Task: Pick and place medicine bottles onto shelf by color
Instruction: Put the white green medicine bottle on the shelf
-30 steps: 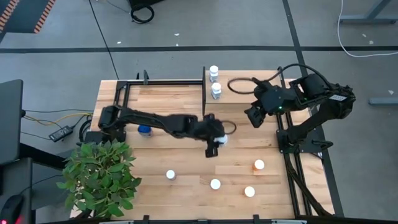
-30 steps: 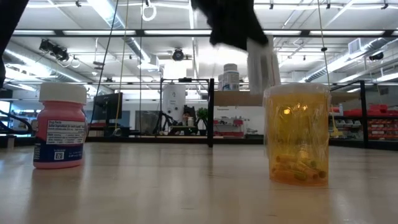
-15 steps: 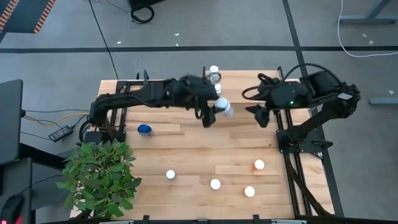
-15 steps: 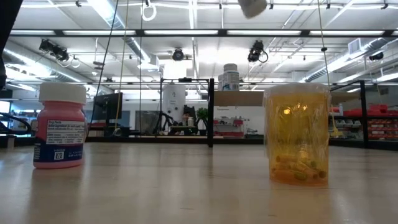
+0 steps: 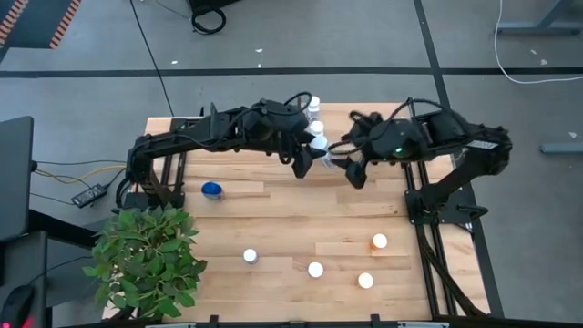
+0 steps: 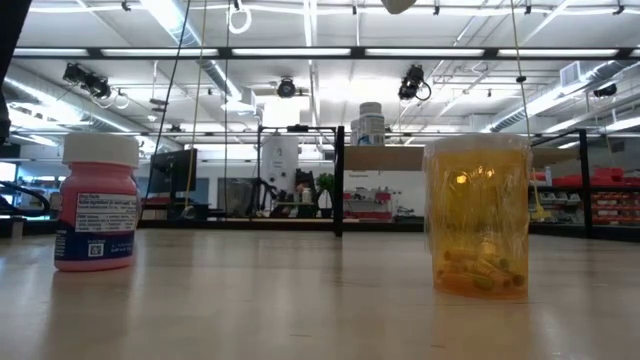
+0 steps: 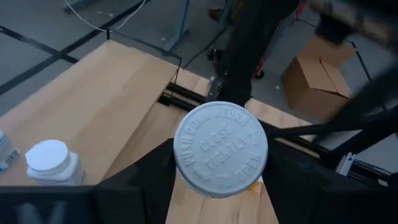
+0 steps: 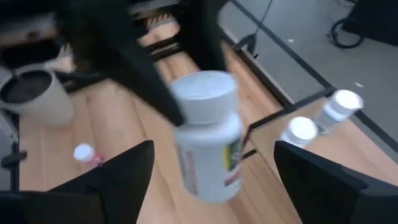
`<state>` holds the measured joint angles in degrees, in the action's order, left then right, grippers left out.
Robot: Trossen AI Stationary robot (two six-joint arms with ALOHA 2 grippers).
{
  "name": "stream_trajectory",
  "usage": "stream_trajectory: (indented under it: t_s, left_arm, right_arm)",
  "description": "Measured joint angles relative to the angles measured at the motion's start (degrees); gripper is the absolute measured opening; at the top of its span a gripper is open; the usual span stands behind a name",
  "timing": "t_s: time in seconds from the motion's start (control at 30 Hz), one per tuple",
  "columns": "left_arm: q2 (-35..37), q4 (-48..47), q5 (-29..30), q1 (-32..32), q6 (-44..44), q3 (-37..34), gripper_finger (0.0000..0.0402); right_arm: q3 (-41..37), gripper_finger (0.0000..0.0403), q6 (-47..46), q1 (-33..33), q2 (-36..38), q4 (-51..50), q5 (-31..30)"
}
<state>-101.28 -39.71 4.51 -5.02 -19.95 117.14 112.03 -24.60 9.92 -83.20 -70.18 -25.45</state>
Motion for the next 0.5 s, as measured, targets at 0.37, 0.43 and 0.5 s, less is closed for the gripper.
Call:
stream_trajectory:
  t_s: [0.37,0.43,0.5]
  left_arm:
    - [0.2,1.4,-0.7,0.1,-2.0,0.0,0.0231]
    - [0.2,2.2,-1.9,0.1,-2.0,0.0,0.0231]
    - [0.2,2.3,-2.6,0.3,-2.2,0.0,0.0223]
  right_arm:
    - [0.0,0.0343,1.8,-0.1,-4.3,0.4,-1.5]
    - [0.0,0.0343,1.8,-0.1,-4.8,0.2,-2.8]
    - [0.0,0.0343,1.8,-0.1,-5.2,0.2,-4.2]
